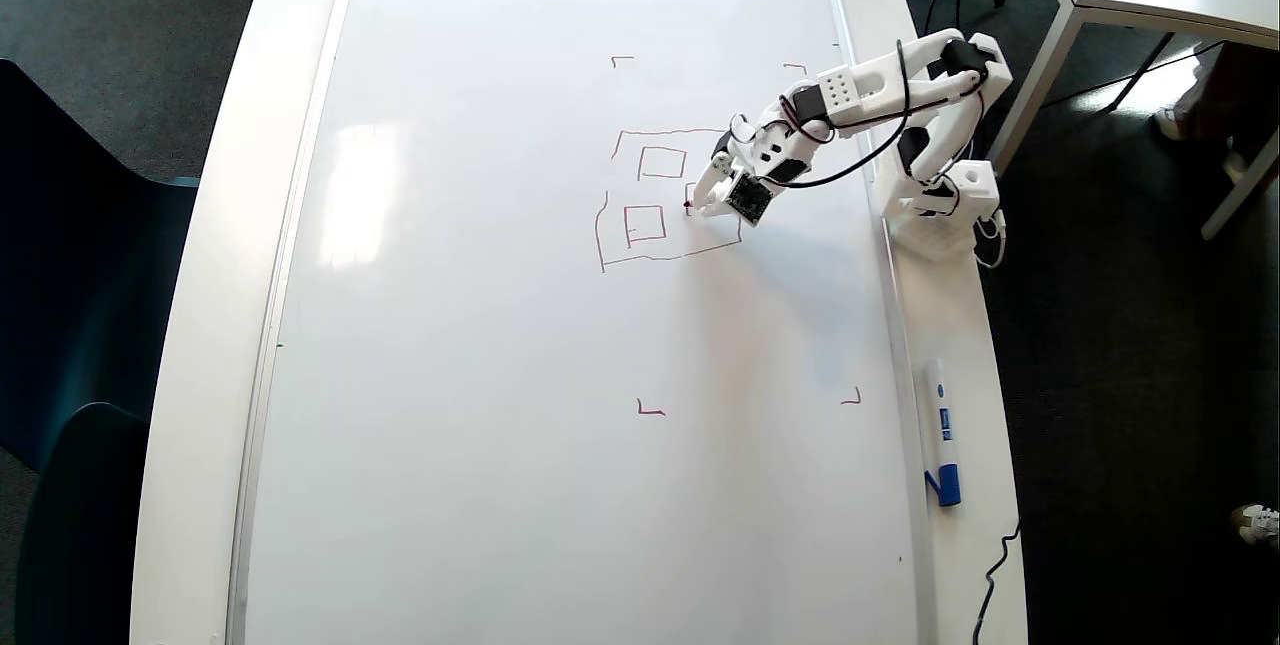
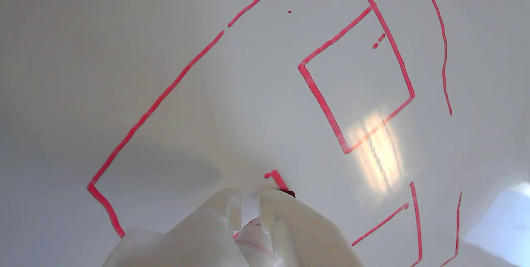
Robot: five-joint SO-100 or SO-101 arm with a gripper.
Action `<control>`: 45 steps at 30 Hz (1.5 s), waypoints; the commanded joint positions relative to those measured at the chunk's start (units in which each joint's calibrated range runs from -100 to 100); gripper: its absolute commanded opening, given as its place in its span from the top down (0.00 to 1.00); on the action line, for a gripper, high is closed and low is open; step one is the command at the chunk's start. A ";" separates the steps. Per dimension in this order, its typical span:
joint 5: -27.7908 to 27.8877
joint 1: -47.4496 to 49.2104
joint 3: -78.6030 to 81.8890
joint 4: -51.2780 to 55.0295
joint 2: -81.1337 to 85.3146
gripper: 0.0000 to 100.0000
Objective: Draw on a whiteboard a robot head using a pen attached to the gripper
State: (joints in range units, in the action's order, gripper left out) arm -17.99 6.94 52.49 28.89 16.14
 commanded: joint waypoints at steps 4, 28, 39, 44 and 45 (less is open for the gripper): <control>0.19 -0.49 -7.69 -0.65 0.84 0.99; 2.12 -3.66 -37.74 -5.77 -29.34 0.99; 1.69 -3.14 -37.92 -5.34 -31.44 0.99; 1.64 -3.22 -37.83 -5.34 -31.44 0.99; 1.64 -3.22 -37.83 -5.34 -31.44 0.99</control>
State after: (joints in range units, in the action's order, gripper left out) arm -16.09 3.77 17.04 23.90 -15.54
